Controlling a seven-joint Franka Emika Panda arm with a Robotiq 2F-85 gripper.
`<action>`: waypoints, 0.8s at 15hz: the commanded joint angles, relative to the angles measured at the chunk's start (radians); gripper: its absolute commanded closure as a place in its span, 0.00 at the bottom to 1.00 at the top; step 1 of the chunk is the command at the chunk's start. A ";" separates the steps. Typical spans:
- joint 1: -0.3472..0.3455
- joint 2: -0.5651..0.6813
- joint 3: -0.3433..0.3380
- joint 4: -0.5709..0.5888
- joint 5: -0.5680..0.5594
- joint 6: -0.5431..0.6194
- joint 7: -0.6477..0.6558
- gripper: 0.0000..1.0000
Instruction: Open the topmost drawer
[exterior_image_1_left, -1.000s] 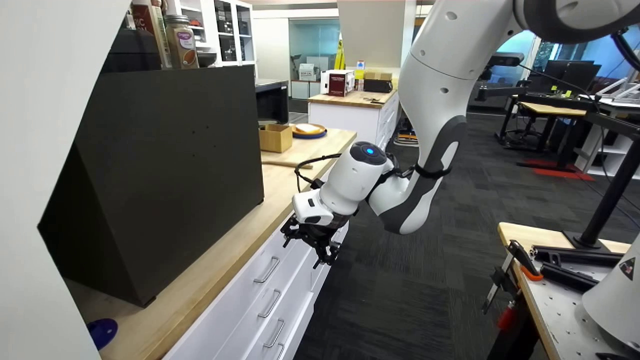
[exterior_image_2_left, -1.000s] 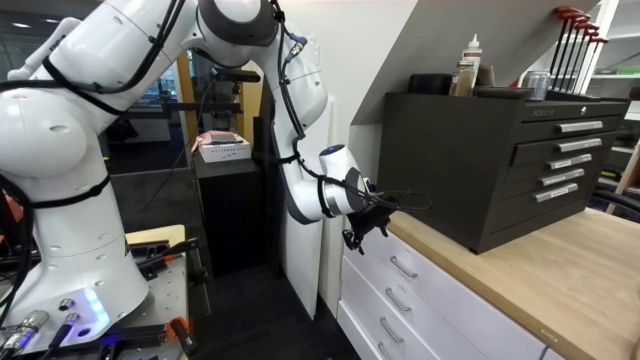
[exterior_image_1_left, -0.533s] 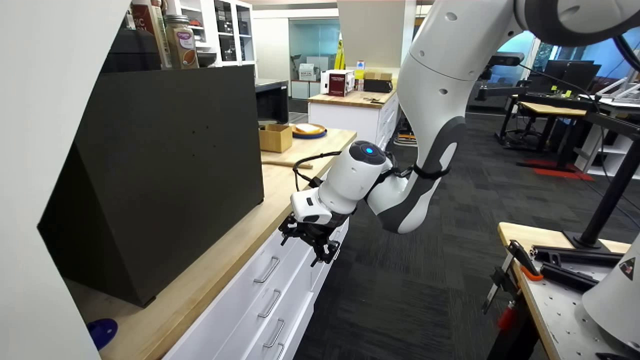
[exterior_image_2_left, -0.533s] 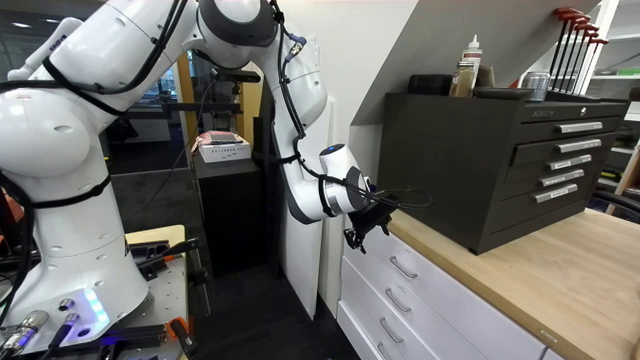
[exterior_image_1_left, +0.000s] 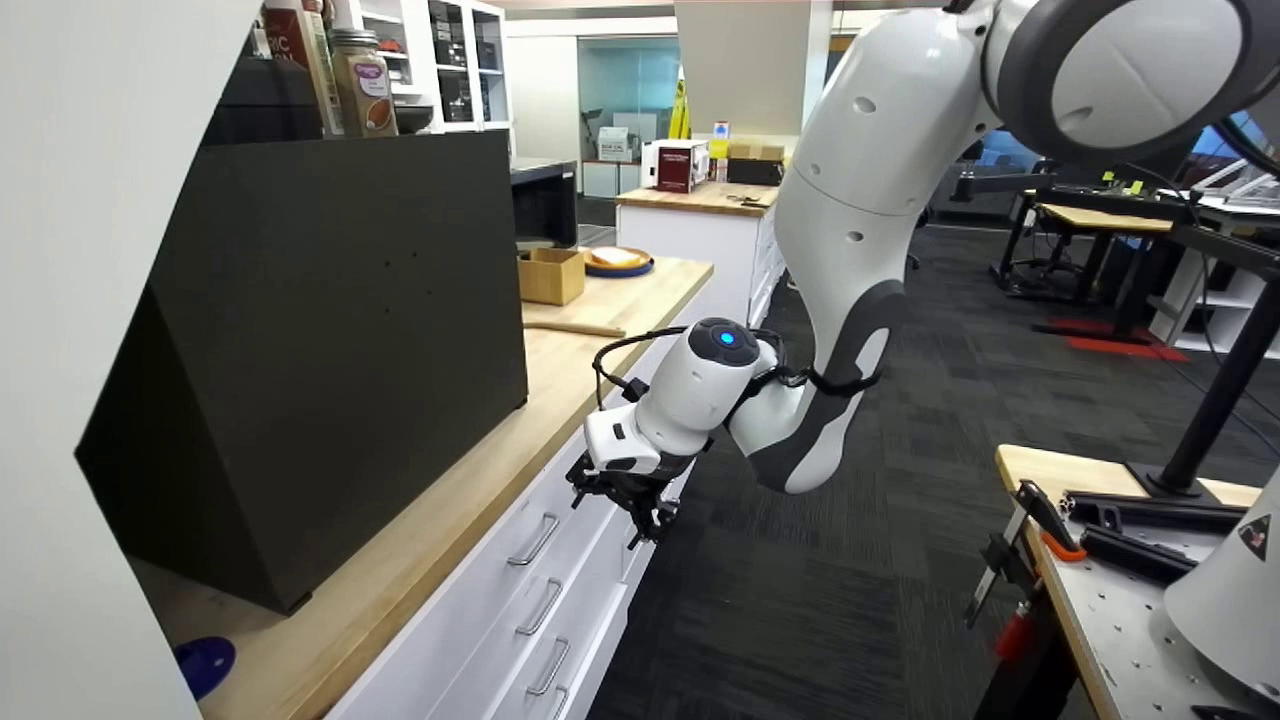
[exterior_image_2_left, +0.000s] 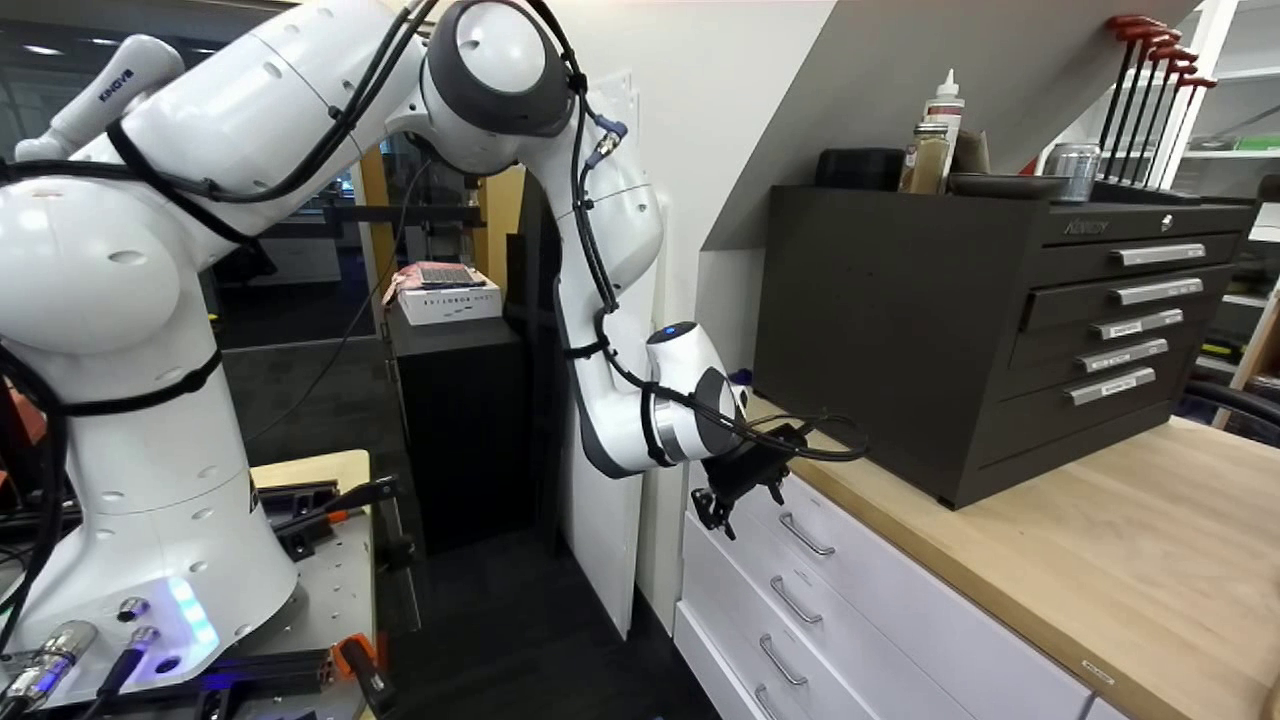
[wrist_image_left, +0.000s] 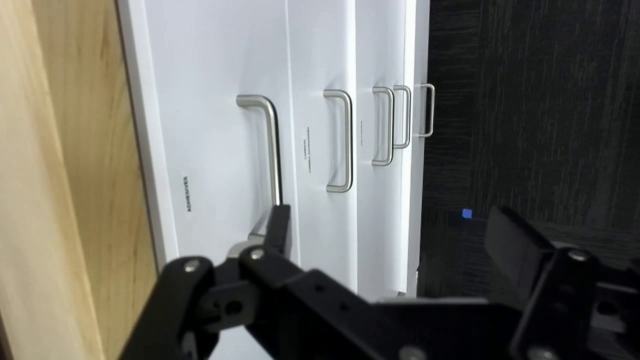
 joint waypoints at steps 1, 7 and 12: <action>0.001 0.070 -0.010 0.060 0.020 0.021 -0.002 0.00; -0.022 0.113 0.010 0.112 0.010 0.011 -0.006 0.00; -0.048 0.144 0.029 0.179 0.007 0.007 -0.008 0.00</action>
